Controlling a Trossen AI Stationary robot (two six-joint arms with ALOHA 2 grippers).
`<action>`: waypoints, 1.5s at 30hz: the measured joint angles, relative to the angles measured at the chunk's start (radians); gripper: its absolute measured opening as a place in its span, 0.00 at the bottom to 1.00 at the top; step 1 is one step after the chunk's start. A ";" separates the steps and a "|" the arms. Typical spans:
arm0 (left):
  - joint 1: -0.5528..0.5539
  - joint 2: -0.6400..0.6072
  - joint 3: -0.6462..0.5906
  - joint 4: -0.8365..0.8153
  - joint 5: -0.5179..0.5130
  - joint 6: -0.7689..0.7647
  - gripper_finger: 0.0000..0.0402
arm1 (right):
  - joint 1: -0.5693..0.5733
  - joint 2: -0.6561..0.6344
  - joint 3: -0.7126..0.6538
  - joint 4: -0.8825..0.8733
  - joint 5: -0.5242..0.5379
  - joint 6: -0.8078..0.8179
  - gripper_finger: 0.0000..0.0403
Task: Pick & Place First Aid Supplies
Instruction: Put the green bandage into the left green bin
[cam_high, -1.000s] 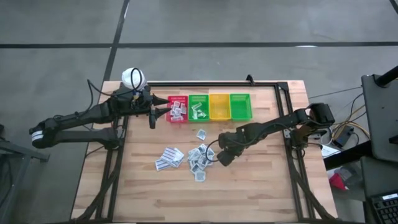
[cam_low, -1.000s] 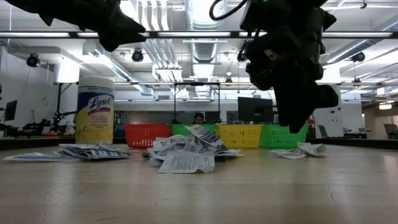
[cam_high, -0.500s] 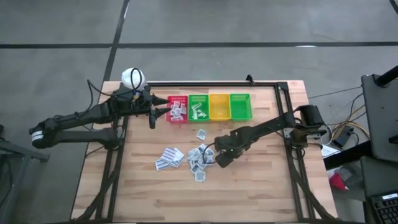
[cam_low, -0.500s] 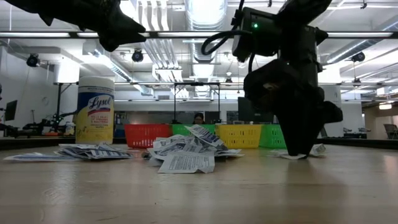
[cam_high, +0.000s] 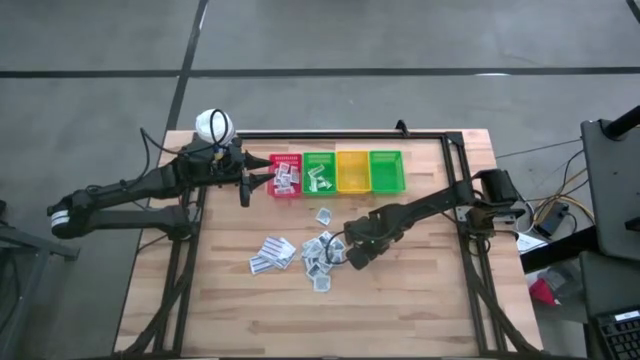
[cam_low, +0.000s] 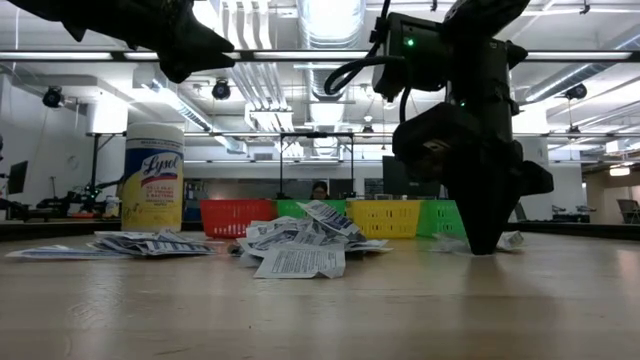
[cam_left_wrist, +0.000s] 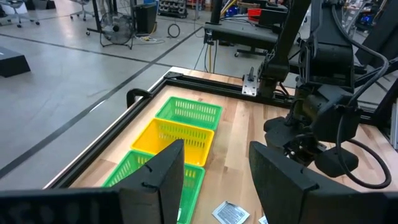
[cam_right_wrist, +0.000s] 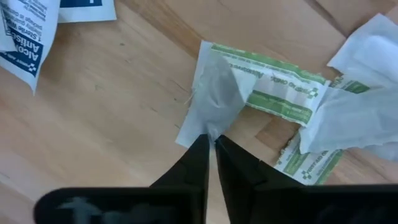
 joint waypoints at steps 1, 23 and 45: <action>0.000 0.000 0.000 0.000 0.000 0.000 0.43 | 0.000 0.000 0.000 -0.002 0.004 0.000 0.04; 0.000 0.000 0.000 0.000 0.000 0.001 0.43 | 0.006 -0.063 0.034 -0.069 -0.025 -0.135 0.02; 0.000 0.000 0.000 0.000 0.003 -0.003 0.43 | -0.066 -0.214 0.035 0.544 -0.297 -0.589 0.02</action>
